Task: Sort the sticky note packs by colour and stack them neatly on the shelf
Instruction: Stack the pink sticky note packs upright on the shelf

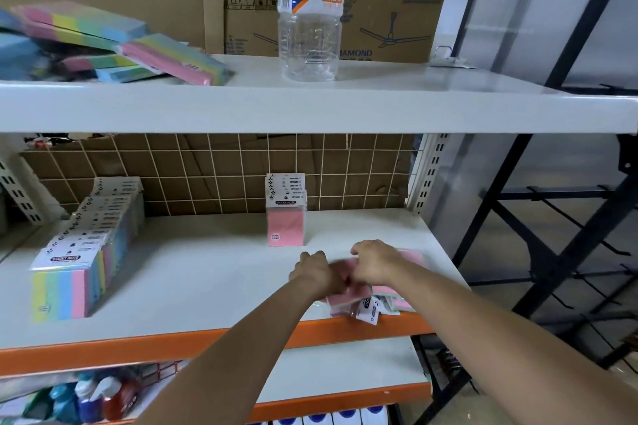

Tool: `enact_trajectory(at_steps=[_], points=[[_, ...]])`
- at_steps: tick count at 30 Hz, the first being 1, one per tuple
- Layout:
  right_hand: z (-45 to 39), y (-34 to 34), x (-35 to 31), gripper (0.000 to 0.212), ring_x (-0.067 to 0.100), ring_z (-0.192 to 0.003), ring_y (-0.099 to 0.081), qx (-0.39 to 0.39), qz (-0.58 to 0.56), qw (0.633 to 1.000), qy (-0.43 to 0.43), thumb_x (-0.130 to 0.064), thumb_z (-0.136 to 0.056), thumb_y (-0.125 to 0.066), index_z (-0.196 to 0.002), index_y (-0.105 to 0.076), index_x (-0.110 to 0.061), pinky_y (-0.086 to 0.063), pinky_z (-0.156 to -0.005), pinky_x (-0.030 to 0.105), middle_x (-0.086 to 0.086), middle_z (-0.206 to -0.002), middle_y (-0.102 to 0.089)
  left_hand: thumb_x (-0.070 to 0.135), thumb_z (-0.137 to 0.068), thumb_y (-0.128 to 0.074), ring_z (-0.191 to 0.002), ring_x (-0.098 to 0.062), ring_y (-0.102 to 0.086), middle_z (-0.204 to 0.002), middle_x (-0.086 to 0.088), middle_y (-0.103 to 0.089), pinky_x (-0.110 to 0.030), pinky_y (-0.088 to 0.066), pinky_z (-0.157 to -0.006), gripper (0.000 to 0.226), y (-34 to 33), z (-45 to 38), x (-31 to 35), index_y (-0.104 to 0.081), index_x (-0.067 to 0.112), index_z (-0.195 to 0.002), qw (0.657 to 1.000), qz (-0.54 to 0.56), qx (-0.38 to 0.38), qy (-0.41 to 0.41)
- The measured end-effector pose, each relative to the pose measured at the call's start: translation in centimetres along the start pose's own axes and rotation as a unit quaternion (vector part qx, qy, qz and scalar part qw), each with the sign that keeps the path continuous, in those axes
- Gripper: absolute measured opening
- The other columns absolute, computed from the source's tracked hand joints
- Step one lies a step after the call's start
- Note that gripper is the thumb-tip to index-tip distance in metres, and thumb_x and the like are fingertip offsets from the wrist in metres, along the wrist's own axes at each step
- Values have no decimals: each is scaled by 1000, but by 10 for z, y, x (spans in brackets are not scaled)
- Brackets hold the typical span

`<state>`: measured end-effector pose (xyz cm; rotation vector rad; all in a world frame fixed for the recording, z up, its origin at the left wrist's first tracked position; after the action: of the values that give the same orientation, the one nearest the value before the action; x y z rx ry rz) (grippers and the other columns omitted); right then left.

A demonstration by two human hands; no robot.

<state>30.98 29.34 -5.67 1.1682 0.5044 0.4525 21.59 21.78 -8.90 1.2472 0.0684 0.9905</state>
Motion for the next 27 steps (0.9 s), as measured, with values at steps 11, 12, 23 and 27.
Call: enact_trajectory(at_steps=[11,12,23,27], points=[[2,13,-3,45,21,-125,-47,16,-109,994,5,-31,-87,-56,-131,-55,-26,-42,-99,28,-1,-142,-47,4,-82,-56,-81,-33,-62,-94,-19,-59,-41,-58,-73,21,11,2,-16,-55,1,-103,933,354,-64,7],[1,13,-4,41,21,-125,-48,20,-115,993,2,-30,-89,-54,-130,-56,-24,-42,-98,28,0,-141,-48,2,-83,-54,-75,-30,-60,-89,-18,-57,-36,-58,-66,19,14,2,-16,-55,2,-102,933,356,-57,3],[-10,16,1,30,28,-74,-69,38,-252,961,-111,-28,-94,-49,-83,-63,-3,-57,-74,30,17,-80,-71,-3,-86,-48,-85,-24,-53,-99,-13,-56,-26,-50,-58,31,37,-1,-27,-54,11,-114,857,515,-1,-14],[-10,6,-2,20,29,-73,-70,21,-376,919,-119,-20,-93,-54,-96,-61,-2,-58,-74,34,17,-94,-70,-5,-86,-46,-78,-21,-52,-87,-9,-53,-27,-50,-60,26,36,1,-31,-47,11,-106,861,509,4,-3]])
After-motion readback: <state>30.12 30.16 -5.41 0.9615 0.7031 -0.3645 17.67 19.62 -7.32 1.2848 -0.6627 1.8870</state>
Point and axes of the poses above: each hand's wrist, its own z-axis away from the middle knuckle, its own y-axis out of the back of the hand, x = y × z, the point moved 6 cm from there along -z, towards the middle knuckle
